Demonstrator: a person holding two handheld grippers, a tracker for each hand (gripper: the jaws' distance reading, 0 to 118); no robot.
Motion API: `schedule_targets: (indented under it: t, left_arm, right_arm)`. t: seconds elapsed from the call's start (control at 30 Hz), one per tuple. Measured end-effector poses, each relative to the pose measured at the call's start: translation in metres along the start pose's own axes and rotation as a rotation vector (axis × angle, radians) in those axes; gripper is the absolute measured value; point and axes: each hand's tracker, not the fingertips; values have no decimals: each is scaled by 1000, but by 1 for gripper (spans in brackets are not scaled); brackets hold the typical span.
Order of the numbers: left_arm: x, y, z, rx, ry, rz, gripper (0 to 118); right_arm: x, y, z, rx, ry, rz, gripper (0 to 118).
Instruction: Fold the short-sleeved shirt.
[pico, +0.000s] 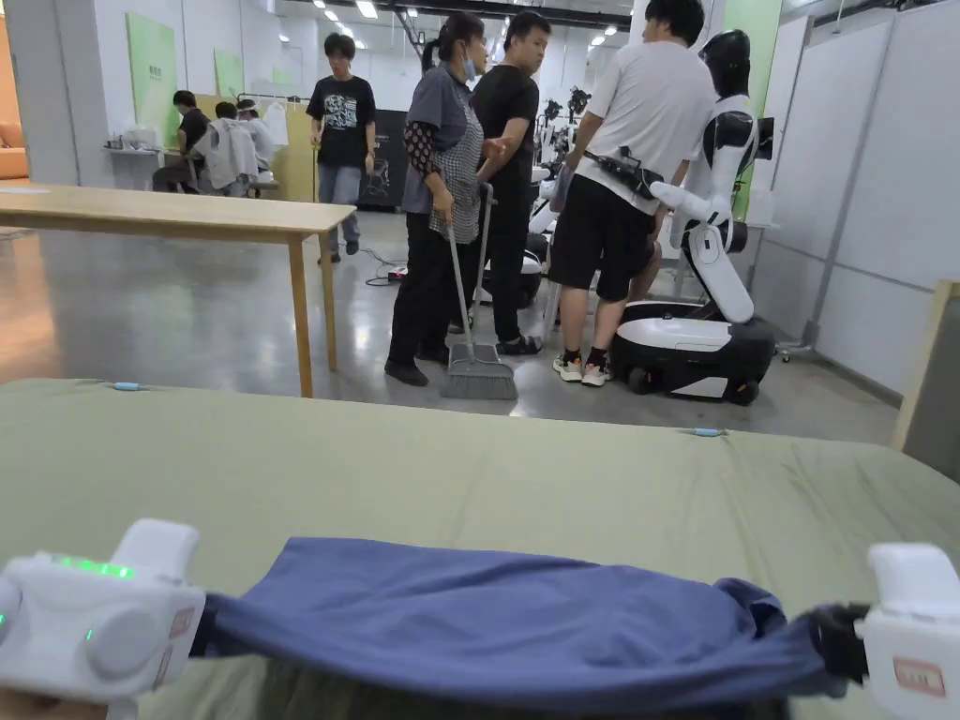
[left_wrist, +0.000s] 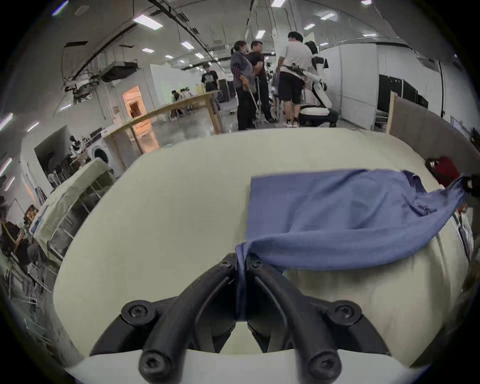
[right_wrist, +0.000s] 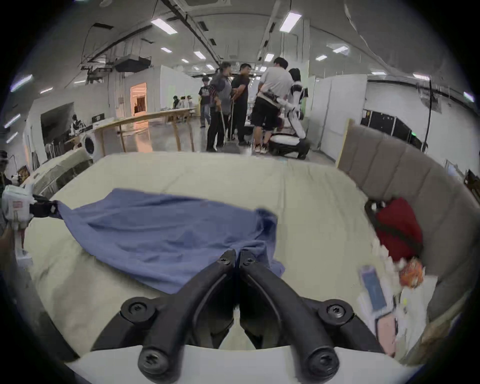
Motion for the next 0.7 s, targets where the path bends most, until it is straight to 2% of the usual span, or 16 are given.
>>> schedule_targets:
  t: [0.03,0.1,0.13,0.2,0.47,0.53,0.7]
  left_arm:
    - [-2,-18,11,-9,-5,10,3]
    - [-6,-52,27,-22,-32,41,3]
    - [-7,-66,34,-43,-39,35,3]
    - [-10,-92,52,-41,-48,65,3]
    - [-12,-147,105,-31,-67,101,3]
    - [-10,-155,114,-32,-78,95,3]
    - [-9,-166,126,-33,-92,103,3]
  right_arm:
    - [1,-20,10,-37,46,-24,3]
    - [1,-56,29,-40,24,-92,3]
    - [0,-74,39,-43,58,-110,3]
    - [-1,-100,56,-47,35,-133,3]
    - [7,-152,112,-49,35,-166,3]
    - [4,-162,123,-53,28,-140,3]
    - [9,-179,132,-72,27,-151,3]
